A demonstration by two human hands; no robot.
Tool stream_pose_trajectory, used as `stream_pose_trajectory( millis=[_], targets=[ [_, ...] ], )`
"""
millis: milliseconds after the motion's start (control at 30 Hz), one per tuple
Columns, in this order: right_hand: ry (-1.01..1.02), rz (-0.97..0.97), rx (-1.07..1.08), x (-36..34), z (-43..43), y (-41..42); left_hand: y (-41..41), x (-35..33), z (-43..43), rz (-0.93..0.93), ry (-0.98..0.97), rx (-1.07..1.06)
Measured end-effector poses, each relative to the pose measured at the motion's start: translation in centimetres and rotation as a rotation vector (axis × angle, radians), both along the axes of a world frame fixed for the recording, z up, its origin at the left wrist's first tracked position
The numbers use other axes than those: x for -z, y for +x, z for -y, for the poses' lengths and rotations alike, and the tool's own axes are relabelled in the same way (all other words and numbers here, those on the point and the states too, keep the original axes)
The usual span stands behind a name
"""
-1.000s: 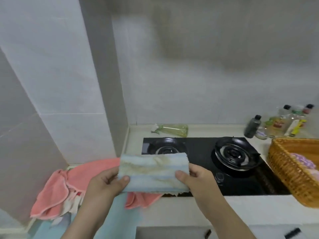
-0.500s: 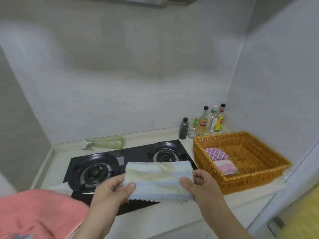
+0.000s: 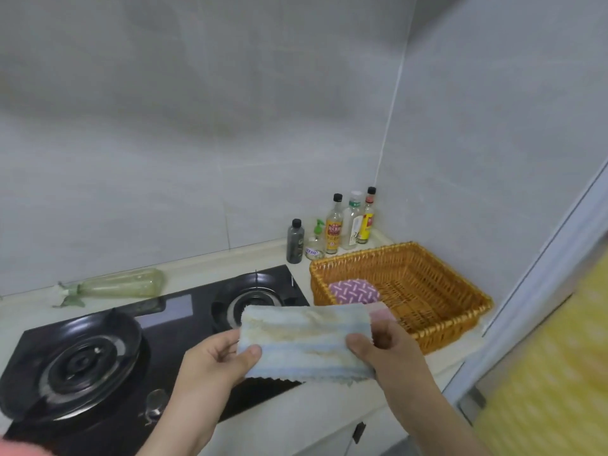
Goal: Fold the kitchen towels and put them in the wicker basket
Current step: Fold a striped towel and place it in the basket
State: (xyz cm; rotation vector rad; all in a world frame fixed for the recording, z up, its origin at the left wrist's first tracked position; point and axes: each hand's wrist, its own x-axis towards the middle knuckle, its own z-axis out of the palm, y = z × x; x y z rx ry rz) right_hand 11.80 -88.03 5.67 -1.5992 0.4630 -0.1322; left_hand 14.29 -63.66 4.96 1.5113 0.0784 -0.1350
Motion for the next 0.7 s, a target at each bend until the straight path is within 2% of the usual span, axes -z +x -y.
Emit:
stream_pose_trajectory(
  millis=[333, 467, 700],
  targets=[
    [-0.06, -0.089, -0.08, 1.1, 6.3, 7.7, 7.0, 3.1, 6.2, -0.077, 0.032, -0.021],
    [-0.024, -0.131, -0.108, 2.3, 8.6, 9.1, 8.2, 4.5, 8.4, -0.144, 0.051, -0.04],
    [-0.059, -0.168, -0.233, 3.2, 13.8, 11.8, 9.6, 5.4, 13.0, -0.153, 0.175, -0.076]
  ],
)
